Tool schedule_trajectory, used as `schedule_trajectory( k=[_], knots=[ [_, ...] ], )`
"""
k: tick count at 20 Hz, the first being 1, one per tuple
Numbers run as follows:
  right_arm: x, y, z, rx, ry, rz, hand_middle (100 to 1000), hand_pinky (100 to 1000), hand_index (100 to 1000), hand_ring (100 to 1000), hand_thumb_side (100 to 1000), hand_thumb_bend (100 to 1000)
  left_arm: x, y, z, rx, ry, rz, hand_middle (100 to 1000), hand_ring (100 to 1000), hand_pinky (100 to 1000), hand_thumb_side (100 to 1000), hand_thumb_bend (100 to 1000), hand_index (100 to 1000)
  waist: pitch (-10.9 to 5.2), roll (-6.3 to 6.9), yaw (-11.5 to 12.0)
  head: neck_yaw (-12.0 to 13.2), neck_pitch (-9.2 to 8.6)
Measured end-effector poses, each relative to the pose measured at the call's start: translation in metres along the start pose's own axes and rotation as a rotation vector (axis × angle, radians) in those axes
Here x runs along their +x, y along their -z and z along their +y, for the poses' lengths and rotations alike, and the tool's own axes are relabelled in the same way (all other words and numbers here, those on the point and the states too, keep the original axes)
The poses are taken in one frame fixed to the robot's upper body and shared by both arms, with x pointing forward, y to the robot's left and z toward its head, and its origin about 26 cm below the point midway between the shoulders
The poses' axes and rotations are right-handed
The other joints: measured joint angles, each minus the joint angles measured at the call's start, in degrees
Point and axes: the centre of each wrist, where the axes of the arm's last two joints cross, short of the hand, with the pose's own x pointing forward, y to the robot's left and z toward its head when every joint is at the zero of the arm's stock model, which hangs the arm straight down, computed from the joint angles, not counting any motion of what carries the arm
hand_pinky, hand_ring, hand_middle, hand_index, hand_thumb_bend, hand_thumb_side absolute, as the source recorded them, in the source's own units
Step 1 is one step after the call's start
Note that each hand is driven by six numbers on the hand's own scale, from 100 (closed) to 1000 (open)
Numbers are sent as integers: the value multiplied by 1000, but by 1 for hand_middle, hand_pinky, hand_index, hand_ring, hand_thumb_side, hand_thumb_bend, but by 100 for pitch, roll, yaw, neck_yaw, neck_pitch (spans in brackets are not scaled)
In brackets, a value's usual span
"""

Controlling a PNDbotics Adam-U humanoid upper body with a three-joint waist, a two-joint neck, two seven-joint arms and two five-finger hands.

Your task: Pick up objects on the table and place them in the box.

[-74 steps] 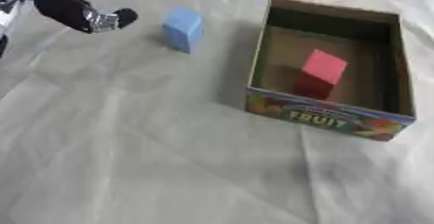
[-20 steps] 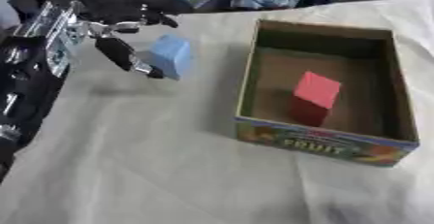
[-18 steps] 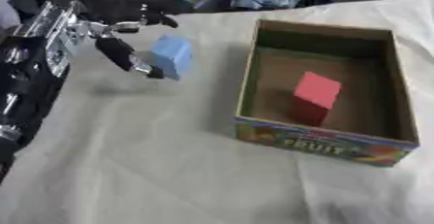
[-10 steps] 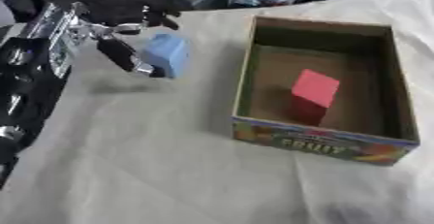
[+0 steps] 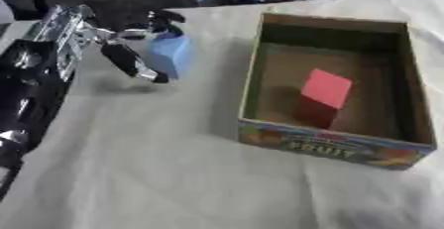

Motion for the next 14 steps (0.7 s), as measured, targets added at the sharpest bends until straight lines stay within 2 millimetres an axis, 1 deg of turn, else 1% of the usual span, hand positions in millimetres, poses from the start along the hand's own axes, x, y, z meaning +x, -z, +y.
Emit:
schedule_trajectory(
  k=[2, 6, 7, 8, 13, 14],
  knots=[
    [0, 0, 1, 5, 2, 1, 544, 867, 889, 744, 901, 468, 0, 0, 0, -7, -2, 3, 1000, 908, 779, 869, 519, 952, 9, 0, 2, 2, -2],
    [-1, 0, 2, 13, 0, 5, 544, 868, 890, 744, 900, 467, -1, 1, 2, -8, -2, 9, 1000, 903, 776, 857, 478, 936, 36, 0, 3, 6, -33],
    [-1, 0, 2, 15, -1, 6, 544, 868, 890, 744, 899, 466, -1, 1, 2, -5, -4, 9, 1000, 900, 772, 882, 462, 931, 37, 0, 4, 7, -41],
    [-1, 0, 2, 16, -1, 7, 543, 868, 890, 744, 899, 465, -1, 1, 3, -2, -7, 8, 1000, 897, 768, 859, 455, 930, 37, 0, 8, 8, -42],
    [-1, -3, 2, 19, -7, 16, 542, 868, 889, 744, 897, 464, 0, 1, 6, 45, -36, -9, 1000, 890, 761, 859, 417, 927, 34, 0, 85, 2, -33],
    [-1, -3, 2, 19, -8, 18, 542, 868, 889, 744, 897, 464, -1, 1, 7, 57, -44, -12, 1000, 890, 763, 856, 421, 924, 29, -1, 108, 0, -25]
  ],
)
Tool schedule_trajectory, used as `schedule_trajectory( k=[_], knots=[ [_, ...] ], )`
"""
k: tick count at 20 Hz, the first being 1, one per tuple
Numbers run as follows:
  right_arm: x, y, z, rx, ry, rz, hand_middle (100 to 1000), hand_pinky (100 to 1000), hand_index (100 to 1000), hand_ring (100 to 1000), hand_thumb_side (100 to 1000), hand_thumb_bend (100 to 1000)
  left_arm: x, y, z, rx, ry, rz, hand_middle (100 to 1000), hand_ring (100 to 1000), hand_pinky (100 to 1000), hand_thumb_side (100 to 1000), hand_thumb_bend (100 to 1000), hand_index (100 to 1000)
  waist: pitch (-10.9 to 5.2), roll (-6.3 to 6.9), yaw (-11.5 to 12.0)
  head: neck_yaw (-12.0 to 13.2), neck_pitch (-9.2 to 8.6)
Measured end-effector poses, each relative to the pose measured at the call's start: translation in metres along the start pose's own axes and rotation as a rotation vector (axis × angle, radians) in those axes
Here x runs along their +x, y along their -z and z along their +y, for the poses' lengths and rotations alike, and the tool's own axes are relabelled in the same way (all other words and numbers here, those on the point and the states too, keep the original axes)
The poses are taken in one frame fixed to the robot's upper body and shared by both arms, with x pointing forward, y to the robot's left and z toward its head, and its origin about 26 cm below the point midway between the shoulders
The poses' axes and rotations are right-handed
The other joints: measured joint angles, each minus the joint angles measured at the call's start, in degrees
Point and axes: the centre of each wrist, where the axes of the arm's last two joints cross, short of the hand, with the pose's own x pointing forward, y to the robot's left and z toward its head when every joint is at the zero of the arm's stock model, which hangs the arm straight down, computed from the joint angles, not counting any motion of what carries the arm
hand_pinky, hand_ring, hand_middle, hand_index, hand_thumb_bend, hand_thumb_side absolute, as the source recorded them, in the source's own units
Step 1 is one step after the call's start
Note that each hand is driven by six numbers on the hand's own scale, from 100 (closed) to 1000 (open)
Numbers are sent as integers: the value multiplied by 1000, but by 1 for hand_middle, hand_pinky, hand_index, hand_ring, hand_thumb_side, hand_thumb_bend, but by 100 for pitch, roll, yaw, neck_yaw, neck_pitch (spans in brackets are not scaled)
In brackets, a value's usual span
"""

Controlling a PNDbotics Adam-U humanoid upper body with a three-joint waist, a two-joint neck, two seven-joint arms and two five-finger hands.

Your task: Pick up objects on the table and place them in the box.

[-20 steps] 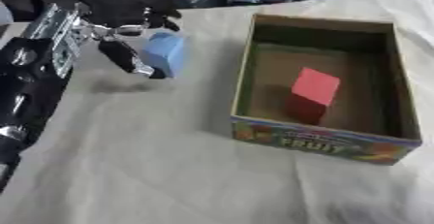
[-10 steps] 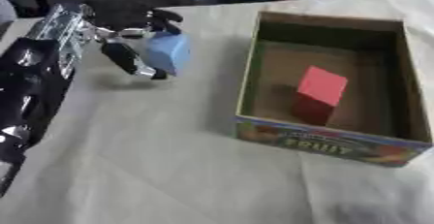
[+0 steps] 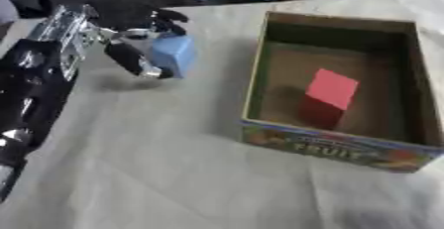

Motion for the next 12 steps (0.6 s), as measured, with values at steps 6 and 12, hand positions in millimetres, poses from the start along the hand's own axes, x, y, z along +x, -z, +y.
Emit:
schedule_trajectory(
  k=[6, 12],
  knots=[
    [0, -2, 0, -3, -2, 13, 542, 868, 890, 744, 897, 465, -5, -7, 2, 23, -35, 15, 1000, 892, 764, 839, 414, 919, -71, 0, 44, -6, 36],
    [0, -2, 0, 2, -1, 14, 540, 869, 892, 744, 897, 467, -7, -11, 2, 7, -37, 34, 1000, 914, 792, 799, 593, 997, -39, 25, 17, 23, 6]
  ],
)
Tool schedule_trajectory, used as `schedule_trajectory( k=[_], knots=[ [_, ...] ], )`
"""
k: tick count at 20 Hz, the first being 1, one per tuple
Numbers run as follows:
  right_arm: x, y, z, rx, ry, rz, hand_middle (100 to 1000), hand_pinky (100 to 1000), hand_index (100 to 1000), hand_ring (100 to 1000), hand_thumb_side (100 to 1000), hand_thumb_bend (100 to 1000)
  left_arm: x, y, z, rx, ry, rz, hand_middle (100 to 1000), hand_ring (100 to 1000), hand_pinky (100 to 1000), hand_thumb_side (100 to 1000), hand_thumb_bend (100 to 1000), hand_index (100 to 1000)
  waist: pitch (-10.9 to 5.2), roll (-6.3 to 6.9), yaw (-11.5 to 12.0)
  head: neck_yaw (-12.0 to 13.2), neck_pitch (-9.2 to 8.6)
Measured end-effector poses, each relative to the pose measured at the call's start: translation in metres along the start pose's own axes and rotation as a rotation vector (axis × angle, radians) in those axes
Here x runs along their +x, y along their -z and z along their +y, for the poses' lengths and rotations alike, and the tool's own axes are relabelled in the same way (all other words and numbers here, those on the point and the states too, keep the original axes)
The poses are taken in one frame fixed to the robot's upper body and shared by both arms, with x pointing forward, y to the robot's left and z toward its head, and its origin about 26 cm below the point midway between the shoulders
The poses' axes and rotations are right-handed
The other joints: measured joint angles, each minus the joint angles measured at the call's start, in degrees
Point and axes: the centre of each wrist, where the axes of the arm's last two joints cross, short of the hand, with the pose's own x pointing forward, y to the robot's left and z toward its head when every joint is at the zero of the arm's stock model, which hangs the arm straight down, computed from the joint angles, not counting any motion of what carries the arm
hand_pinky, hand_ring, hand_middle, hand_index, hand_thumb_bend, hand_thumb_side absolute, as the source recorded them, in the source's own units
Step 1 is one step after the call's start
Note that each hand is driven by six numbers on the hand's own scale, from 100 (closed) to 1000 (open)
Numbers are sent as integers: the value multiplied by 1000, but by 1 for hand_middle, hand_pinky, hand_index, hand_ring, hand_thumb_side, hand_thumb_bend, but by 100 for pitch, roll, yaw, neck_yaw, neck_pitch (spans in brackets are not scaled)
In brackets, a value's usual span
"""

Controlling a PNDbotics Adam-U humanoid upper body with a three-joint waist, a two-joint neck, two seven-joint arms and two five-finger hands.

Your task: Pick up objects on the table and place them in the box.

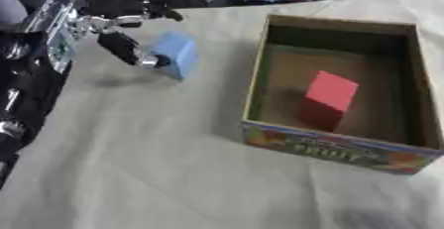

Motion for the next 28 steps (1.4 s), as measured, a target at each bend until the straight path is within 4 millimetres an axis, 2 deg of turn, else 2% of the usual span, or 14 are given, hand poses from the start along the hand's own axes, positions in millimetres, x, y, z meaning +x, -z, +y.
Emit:
schedule_trajectory(
  k=[5, 9, 21, 28],
  knots=[
    [0, 2, 0, 17, -5, 3, 538, 870, 896, 744, 887, 472, 0, 0, -1, -28, 11, 16, 1000, 915, 804, 894, 692, 1000, 117, 18, -16, 22, -42],
    [-1, 3, 2, 23, -6, 3, 536, 870, 896, 744, 887, 471, 0, 0, 0, -32, 24, 16, 1000, 912, 801, 895, 700, 1000, 191, 35, -50, 58, -97],
    [-3, 6, 5, 52, -13, -2, 533, 871, 900, 744, 883, 466, -6, -5, 6, -14, 100, 6, 1000, 902, 787, 866, 622, 1000, 356, 44, -105, 153, -286],
    [-3, 7, 7, 63, -11, -2, 533, 872, 902, 745, 886, 464, -12, -10, 5, -13, 121, 3, 1000, 888, 770, 875, 568, 998, 375, 42, -120, 185, -346]
  ],
)
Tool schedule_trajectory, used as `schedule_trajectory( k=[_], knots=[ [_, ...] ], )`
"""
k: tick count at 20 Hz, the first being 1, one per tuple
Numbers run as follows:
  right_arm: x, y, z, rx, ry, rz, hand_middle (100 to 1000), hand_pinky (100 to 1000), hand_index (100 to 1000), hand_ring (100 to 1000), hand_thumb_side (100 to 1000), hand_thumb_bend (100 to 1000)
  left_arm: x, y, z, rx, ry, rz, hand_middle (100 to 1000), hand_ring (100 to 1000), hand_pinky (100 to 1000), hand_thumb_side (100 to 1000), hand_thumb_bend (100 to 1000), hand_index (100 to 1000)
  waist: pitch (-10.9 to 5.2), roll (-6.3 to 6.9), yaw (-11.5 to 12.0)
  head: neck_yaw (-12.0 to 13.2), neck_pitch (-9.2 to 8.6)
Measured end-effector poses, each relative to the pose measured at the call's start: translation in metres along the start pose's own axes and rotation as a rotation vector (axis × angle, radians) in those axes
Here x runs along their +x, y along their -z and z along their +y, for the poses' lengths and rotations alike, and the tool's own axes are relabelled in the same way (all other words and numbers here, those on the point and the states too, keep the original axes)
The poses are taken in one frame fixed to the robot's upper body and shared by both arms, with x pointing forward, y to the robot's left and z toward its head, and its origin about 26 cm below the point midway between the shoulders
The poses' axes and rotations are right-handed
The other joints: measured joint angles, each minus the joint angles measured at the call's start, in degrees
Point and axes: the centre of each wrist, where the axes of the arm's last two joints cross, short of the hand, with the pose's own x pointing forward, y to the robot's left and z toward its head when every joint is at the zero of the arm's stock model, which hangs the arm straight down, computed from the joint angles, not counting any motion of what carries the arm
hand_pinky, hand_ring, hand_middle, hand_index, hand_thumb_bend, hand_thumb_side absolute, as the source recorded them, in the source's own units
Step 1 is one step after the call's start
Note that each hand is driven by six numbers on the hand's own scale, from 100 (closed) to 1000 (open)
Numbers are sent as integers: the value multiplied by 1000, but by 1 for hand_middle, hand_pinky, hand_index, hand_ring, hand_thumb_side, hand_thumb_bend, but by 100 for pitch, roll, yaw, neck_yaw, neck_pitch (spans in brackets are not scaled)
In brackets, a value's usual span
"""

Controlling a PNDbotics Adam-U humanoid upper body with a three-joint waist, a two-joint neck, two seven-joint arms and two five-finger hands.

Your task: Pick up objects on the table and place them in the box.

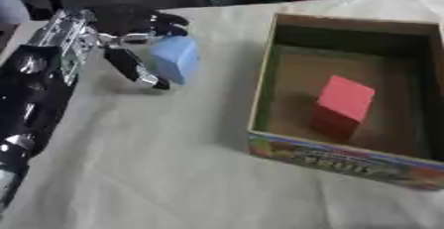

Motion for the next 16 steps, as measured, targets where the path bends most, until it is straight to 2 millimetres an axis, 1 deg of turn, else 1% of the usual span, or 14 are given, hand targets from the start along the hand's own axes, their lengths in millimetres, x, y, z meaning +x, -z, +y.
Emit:
schedule_trajectory(
  k=[2, 6, 10, 13, 16],
  knots=[
    [0, 0, 0, 3, -1, 3, 532, 872, 903, 745, 884, 464, -1, 0, 0, 6, 3, -5, 1000, 880, 760, 875, 533, 994, 18, 0, -8, 5, -34],
    [-1, 0, 1, 5, -1, 5, 532, 872, 903, 745, 883, 463, -1, 0, -1, 16, -4, -14, 1000, 865, 744, 892, 499, 980, 24, 0, -12, 28, -38],
    [-1, 0, 3, 12, -1, 8, 531, 873, 904, 745, 879, 462, -3, -1, -1, 22, -12, -7, 1000, 847, 729, 890, 483, 960, 64, 0, -61, 79, -91],
    [-1, 0, 3, 16, -7, 8, 531, 873, 905, 746, 876, 461, -4, -2, -1, 22, -11, -4, 1000, 797, 701, 875, 468, 897, 93, 1, -82, 97, -132],
    [-1, 0, 4, 18, -10, 7, 529, 873, 906, 746, 876, 455, -5, -2, -1, 24, -9, -5, 1000, 731, 657, 816, 453, 789, 116, 1, -89, 97, -134]
  ],
)
